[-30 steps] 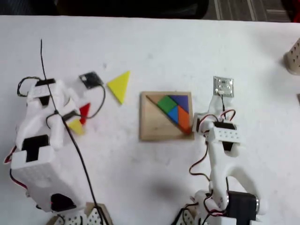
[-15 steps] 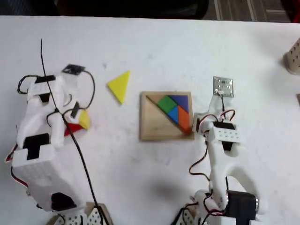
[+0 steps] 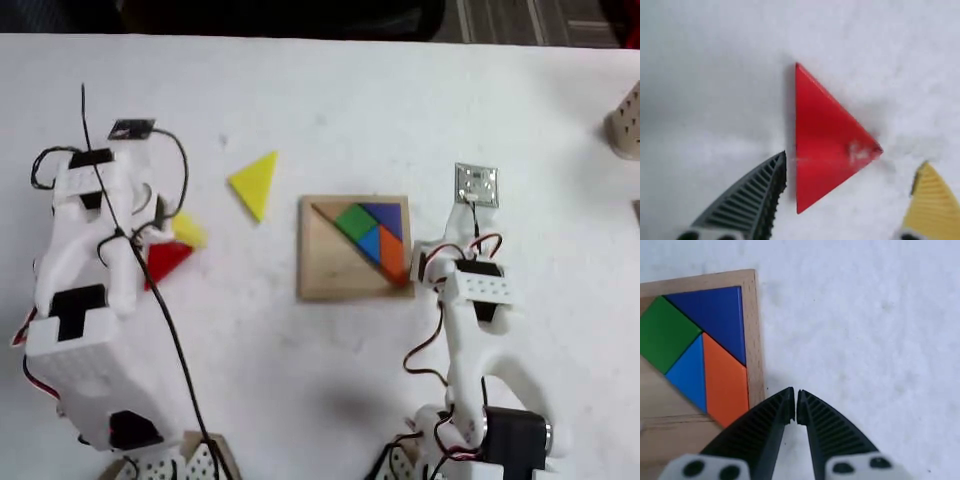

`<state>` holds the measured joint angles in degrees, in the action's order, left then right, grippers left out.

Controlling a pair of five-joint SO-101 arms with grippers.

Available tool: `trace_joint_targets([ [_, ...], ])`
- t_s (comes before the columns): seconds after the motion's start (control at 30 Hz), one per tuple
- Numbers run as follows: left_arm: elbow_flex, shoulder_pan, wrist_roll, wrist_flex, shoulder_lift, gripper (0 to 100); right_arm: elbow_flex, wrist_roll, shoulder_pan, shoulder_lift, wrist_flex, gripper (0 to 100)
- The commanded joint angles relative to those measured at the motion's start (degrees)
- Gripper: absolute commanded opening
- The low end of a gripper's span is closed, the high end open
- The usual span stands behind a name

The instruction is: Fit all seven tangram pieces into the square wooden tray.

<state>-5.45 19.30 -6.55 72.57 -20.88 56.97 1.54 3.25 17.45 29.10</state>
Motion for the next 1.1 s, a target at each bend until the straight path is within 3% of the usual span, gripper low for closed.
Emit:
trace_joint_targets([
  [0.0, 2.02, -3.38, -1.58, 0.53, 1.89, 44, -0.88, 0.79, -0.57, 0.31, -1.19, 1.7],
  [0.1, 0.35, -4.44, -5.01, 0.0, 0.48, 41, -0.88, 0.79, -0.57, 0.31, -1.19, 1.7],
  [0.3, 1.23, -2.95, -4.92, -4.04, -5.14, 38, -0.88, 0.79, -0.57, 0.31, -1.19, 1.7],
  [0.97, 2.46, -0.48, -5.45, 0.09, -6.37, 38, -0.88, 0.79, -0.48, 0.31, -1.19, 1.7],
  [1.07, 2.46, -0.48, -5.45, -0.18, -6.37, 35, -0.88, 0.79, -0.48, 0.31, -1.19, 1.7],
])
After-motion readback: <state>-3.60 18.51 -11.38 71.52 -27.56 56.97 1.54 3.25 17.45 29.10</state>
